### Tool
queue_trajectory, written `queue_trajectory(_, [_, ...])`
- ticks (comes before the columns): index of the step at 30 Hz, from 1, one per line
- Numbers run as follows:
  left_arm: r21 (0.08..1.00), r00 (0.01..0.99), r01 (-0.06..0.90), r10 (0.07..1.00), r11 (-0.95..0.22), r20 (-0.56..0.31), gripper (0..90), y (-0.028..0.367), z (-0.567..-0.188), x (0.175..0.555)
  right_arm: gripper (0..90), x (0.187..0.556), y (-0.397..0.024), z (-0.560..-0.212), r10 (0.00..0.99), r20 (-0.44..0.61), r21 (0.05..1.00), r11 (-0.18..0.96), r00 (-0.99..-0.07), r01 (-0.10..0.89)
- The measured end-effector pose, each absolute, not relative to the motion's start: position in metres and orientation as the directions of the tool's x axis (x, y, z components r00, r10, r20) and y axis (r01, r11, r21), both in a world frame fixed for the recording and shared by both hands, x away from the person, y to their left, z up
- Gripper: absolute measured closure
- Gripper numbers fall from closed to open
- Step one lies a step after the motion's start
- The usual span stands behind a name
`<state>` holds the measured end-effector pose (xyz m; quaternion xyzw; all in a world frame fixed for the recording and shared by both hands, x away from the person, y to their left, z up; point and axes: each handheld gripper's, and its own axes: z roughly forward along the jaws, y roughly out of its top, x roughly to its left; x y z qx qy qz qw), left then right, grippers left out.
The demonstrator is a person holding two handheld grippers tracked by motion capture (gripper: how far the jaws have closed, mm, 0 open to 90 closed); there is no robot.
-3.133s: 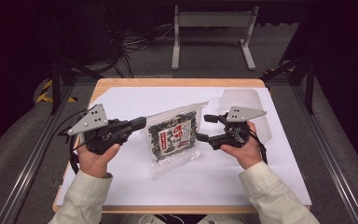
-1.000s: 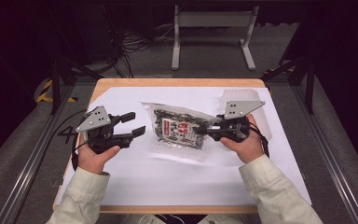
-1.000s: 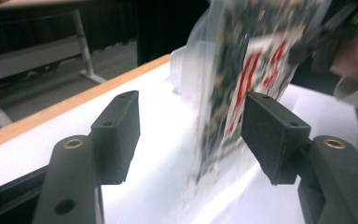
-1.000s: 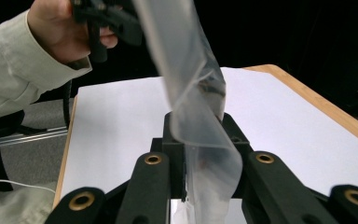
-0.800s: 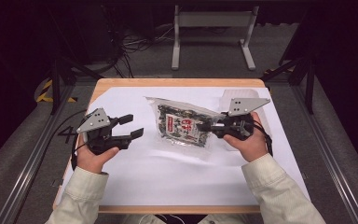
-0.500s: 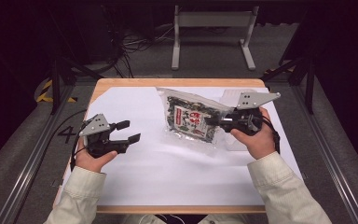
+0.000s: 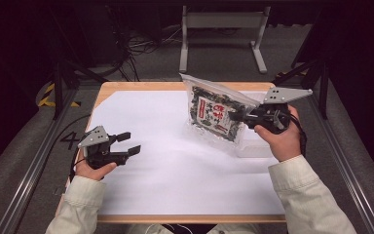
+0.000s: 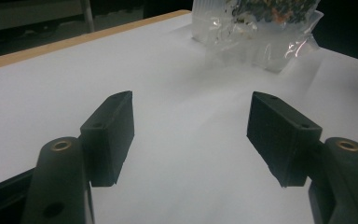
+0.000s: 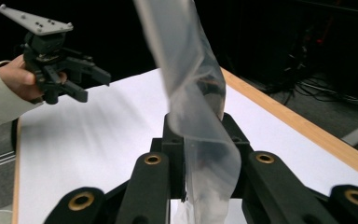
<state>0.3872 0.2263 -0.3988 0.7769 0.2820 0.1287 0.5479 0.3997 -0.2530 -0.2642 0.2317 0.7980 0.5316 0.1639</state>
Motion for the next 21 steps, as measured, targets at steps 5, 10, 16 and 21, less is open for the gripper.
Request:
queue_trajectory(5, [0.919,0.810,0.294,0.579,-0.263,-0.093,33.4,0.227,-0.406,0.389,76.9,0.402,-0.264,-0.257,0.581,-0.016,0.923,0.322,-0.814,0.212])
queue_trajectory(10, [0.910,0.814,0.293,0.576,-0.292,-0.077,33.3,0.224,-0.411,0.391,76.9,0.404,-0.279,-0.250,0.630,-0.001,0.924,0.298,-0.777,0.241])
queue_trajectory(16, [0.910,0.809,0.304,0.582,-0.283,-0.089,33.5,0.225,-0.416,0.392,76.9,0.407,-0.290,-0.245,0.657,0.007,0.927,0.279,-0.754,0.252])
queue_trajectory(21, [0.909,0.805,0.308,0.586,-0.279,-0.093,33.5,0.227,-0.418,0.393,76.9,0.410,-0.299,-0.241,0.680,0.003,0.927,0.273,-0.733,0.257])
